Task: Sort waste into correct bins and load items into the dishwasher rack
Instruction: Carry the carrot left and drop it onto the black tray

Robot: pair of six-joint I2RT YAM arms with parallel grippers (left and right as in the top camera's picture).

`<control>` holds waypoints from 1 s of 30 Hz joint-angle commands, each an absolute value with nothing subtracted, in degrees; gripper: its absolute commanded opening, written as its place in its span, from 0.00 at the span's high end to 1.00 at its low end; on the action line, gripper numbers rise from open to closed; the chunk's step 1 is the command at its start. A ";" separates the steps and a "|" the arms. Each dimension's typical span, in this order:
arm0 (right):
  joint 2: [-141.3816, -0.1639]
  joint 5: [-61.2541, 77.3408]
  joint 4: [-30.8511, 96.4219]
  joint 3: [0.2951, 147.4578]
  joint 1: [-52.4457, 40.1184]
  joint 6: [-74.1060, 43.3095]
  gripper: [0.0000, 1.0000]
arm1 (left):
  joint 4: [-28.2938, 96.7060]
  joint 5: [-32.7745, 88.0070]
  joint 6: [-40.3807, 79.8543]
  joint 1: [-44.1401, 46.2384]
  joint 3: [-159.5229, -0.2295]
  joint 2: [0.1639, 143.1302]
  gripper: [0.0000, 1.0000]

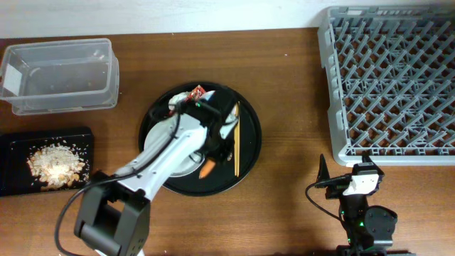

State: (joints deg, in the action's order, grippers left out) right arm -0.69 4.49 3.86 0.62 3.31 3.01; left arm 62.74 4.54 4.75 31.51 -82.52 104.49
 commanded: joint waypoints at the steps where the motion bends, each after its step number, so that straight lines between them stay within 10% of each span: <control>1: -0.25 4.23 4.14 0.32 2.96 2.72 0.02 | 65.67 4.51 5.56 24.73 -91.02 104.36 0.95; 30: -0.25 4.23 4.14 0.32 2.96 2.72 0.02 | 58.67 4.51 26.15 -38.81 -96.38 117.14 0.95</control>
